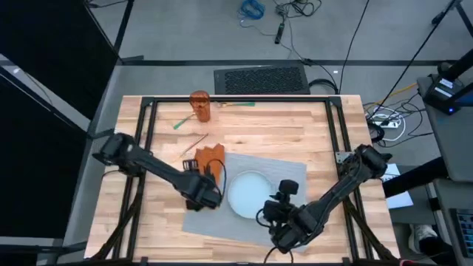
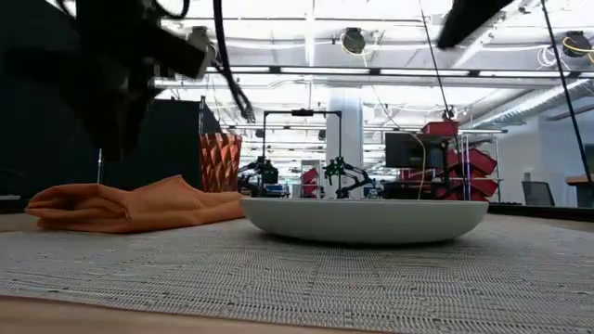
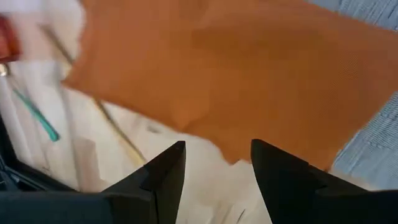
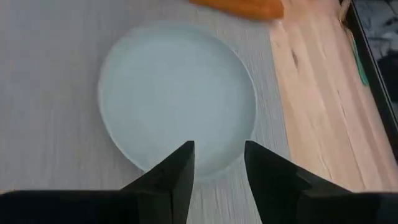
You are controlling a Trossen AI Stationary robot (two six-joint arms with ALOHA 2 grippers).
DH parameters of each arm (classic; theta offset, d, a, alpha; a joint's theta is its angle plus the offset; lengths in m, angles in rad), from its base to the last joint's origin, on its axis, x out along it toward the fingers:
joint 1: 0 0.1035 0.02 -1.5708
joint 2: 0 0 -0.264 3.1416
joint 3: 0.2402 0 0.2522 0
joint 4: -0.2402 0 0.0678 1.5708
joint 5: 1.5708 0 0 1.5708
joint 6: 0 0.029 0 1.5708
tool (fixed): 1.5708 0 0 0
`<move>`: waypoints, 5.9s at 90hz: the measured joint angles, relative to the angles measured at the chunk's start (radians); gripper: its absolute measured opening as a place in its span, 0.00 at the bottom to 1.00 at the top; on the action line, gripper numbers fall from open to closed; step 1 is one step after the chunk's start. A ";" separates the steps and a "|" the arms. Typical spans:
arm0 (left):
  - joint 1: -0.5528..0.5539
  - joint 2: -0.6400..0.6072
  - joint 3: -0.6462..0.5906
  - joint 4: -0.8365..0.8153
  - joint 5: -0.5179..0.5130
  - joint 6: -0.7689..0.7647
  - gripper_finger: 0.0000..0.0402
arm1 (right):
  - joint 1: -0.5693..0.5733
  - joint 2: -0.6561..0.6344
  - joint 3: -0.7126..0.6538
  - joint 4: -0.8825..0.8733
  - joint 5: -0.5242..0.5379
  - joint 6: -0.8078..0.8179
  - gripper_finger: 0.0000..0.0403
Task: Set table place
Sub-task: Adjust the gray table mat
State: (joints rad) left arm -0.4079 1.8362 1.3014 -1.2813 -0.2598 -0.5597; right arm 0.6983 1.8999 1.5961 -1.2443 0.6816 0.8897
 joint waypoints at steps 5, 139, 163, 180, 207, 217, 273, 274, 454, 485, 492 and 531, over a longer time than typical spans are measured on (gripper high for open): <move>-0.008 0.028 0.000 0.028 0.037 0.001 0.42 | 0.000 -0.001 -0.030 -0.015 -0.002 0.048 0.32; -0.110 0.265 0.262 0.184 0.324 0.200 0.00 | -0.114 -0.012 -0.377 -0.159 -0.115 0.279 0.00; -0.112 0.265 0.262 0.246 0.324 0.199 0.00 | -0.163 -0.053 -0.550 0.109 -0.219 0.197 0.00; -0.112 0.265 0.222 0.306 0.331 0.199 0.00 | -0.186 -0.111 -0.646 0.193 -0.262 0.197 0.00; -0.110 0.267 0.201 0.340 0.341 0.191 0.00 | -0.223 -0.217 -0.717 0.409 -0.348 0.076 0.00; -0.110 0.267 0.200 0.341 0.341 0.191 0.00 | -0.233 -0.248 -0.717 0.405 -0.380 0.039 0.00; -0.110 0.266 0.131 0.427 0.316 0.174 0.00 | -0.324 -0.295 -0.794 0.535 -0.583 -0.087 0.00; -0.110 0.266 0.131 0.428 0.316 0.174 0.00 | -0.327 -0.295 -0.794 0.535 -0.585 -0.091 0.00; -0.125 0.193 0.053 0.418 0.334 0.086 0.00 | -0.606 -0.389 -0.803 0.492 -0.585 -0.358 0.00; -0.126 0.164 0.050 0.445 0.315 0.049 0.00 | -0.599 -0.453 -0.801 0.504 -0.576 -0.351 0.00; -0.126 0.163 0.050 0.446 0.314 0.049 0.00 | -0.596 -0.465 -0.801 0.505 -0.576 -0.348 0.00; -0.125 0.153 0.105 0.456 0.303 0.068 0.00 | -0.592 -0.484 -0.799 0.554 -0.576 -0.354 0.00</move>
State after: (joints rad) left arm -0.5328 1.9897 1.4068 -0.8249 0.0437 -0.4919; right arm 0.1064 1.4162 0.7975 -0.6904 0.1055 0.5362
